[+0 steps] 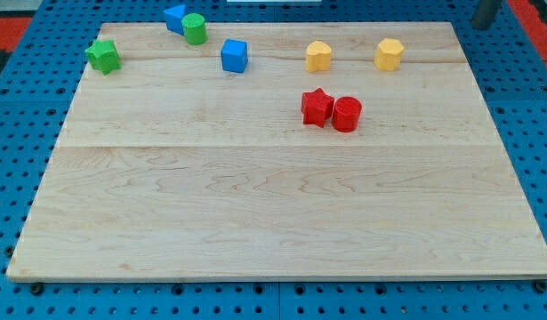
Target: Nudge the hexagon a little bit right
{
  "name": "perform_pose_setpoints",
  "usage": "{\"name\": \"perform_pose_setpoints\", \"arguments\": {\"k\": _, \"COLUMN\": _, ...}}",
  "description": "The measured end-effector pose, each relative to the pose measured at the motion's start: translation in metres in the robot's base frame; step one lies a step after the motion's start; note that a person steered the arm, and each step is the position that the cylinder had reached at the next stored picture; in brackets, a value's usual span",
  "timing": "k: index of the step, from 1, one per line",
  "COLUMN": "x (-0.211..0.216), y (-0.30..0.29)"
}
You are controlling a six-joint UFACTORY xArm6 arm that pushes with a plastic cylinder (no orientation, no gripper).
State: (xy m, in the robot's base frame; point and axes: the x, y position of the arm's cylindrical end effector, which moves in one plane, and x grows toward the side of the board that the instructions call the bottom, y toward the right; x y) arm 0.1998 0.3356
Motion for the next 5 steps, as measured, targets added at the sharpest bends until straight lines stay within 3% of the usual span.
{"name": "perform_pose_setpoints", "arguments": {"k": 1, "x": 0.016, "y": -0.047}}
{"name": "perform_pose_setpoints", "arguments": {"k": 2, "x": 0.002, "y": -0.119}}
{"name": "perform_pose_setpoints", "arguments": {"k": 4, "x": 0.0, "y": -0.165}}
{"name": "perform_pose_setpoints", "arguments": {"k": 5, "x": 0.066, "y": -0.2}}
